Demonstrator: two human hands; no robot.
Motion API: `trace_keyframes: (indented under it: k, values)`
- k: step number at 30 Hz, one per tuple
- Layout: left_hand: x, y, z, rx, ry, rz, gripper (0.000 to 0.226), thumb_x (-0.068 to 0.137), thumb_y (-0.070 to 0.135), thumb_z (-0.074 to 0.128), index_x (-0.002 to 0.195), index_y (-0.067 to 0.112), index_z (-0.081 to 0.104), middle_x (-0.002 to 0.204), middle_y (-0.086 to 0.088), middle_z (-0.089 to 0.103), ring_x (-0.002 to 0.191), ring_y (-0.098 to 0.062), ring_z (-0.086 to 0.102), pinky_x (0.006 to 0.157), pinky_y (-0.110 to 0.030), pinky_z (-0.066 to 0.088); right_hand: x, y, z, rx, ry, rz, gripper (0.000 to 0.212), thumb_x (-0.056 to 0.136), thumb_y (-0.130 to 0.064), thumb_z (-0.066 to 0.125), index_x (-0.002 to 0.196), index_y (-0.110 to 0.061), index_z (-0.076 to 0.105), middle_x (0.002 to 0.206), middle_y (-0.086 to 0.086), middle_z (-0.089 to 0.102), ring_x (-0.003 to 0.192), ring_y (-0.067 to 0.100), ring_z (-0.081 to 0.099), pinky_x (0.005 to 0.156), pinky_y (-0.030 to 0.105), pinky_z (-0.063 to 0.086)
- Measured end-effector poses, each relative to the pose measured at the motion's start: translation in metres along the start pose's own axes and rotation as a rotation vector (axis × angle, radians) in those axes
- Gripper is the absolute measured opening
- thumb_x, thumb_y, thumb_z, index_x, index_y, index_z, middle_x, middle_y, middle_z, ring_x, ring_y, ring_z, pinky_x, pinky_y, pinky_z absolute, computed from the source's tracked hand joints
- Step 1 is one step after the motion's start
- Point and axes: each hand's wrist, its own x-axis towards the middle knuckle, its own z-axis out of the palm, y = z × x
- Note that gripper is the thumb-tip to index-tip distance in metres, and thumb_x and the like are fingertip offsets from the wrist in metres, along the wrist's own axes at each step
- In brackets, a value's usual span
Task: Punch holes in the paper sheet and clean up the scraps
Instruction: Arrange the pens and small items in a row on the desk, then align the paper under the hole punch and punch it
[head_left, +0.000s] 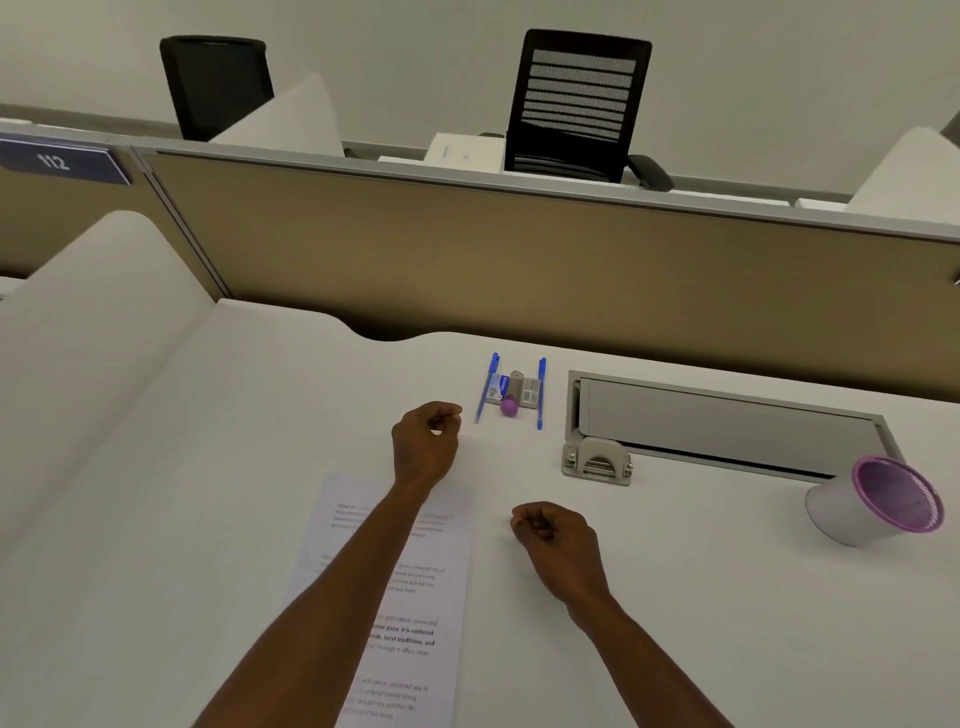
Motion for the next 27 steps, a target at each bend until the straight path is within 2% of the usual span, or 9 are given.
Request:
trace_keyframes:
  k: [2, 4, 9, 14, 19, 24, 27]
  values:
    - [-0.013, -0.004, -0.010, -0.029, 0.002, -0.001, 0.014, 0.086, 0.010, 0.068, 0.096, 0.015, 0.076, 0.092, 0.004, 0.074, 0.085, -0.008, 0.068, 0.083, -0.015, 0.053, -0.006, 0.000, 0.001, 0.006, 0.002, 0.011, 0.008, 0.084, -0.023, 0.073, 0.090, -0.026, 0.076, 0.083, -0.012, 0.076, 0.079, 0.001, 0.070, 0.078, 0.018, 0.055]
    - [-0.025, -0.006, -0.019, -0.046, -0.012, -0.026, 0.013, 0.087, 0.010, 0.067, 0.095, 0.016, 0.076, 0.091, 0.007, 0.074, 0.084, -0.005, 0.067, 0.076, -0.006, 0.049, -0.014, 0.000, 0.002, -0.004, -0.002, 0.016, 0.008, 0.084, -0.025, 0.072, 0.092, -0.026, 0.076, 0.083, -0.011, 0.075, 0.079, 0.004, 0.071, 0.080, 0.023, 0.057]
    - [-0.068, -0.008, -0.047, -0.090, -0.006, -0.067, 0.013, 0.087, 0.014, 0.067, 0.096, 0.018, 0.076, 0.093, 0.009, 0.074, 0.087, -0.003, 0.068, 0.080, -0.015, 0.052, -0.033, 0.005, 0.003, -0.022, -0.001, 0.012, 0.011, 0.083, -0.030, 0.073, 0.094, -0.032, 0.073, 0.082, -0.010, 0.073, 0.074, 0.003, 0.069, 0.078, 0.028, 0.059]
    - [-0.130, -0.017, -0.078, -0.105, 0.026, -0.135, 0.012, 0.087, 0.019, 0.068, 0.094, 0.025, 0.076, 0.090, 0.014, 0.073, 0.086, 0.004, 0.066, 0.074, -0.011, 0.051, -0.058, 0.008, 0.006, -0.050, -0.043, 0.009, 0.016, 0.083, -0.031, 0.073, 0.099, -0.033, 0.070, 0.082, -0.010, 0.072, 0.071, 0.001, 0.067, 0.075, 0.030, 0.059]
    - [-0.193, -0.035, -0.114, -0.103, 0.107, -0.190, 0.010, 0.087, 0.020, 0.070, 0.094, 0.025, 0.075, 0.090, 0.013, 0.073, 0.084, 0.005, 0.066, 0.066, -0.005, 0.049, -0.089, 0.012, 0.012, -0.121, -0.081, -0.020, 0.020, 0.083, -0.031, 0.073, 0.102, -0.030, 0.070, 0.082, -0.012, 0.071, 0.069, -0.003, 0.066, 0.073, 0.024, 0.056]
    - [-0.236, -0.056, -0.142, -0.087, 0.200, -0.278, 0.011, 0.087, 0.018, 0.070, 0.095, 0.025, 0.074, 0.095, 0.012, 0.072, 0.087, 0.001, 0.067, 0.065, -0.005, 0.047, -0.122, 0.019, 0.022, -0.200, -0.148, -0.051, 0.027, 0.082, -0.032, 0.074, 0.107, -0.026, 0.068, 0.089, -0.011, 0.070, 0.076, 0.003, 0.068, 0.080, 0.032, 0.058]
    - [-0.245, -0.068, -0.154, -0.062, 0.262, -0.322, 0.012, 0.086, 0.019, 0.071, 0.096, 0.026, 0.073, 0.099, 0.010, 0.070, 0.093, -0.009, 0.067, 0.068, -0.009, 0.045, -0.135, 0.023, 0.028, -0.246, -0.159, -0.064, 0.031, 0.081, -0.034, 0.075, 0.109, -0.025, 0.068, 0.091, -0.011, 0.069, 0.078, 0.004, 0.068, 0.083, 0.032, 0.057]
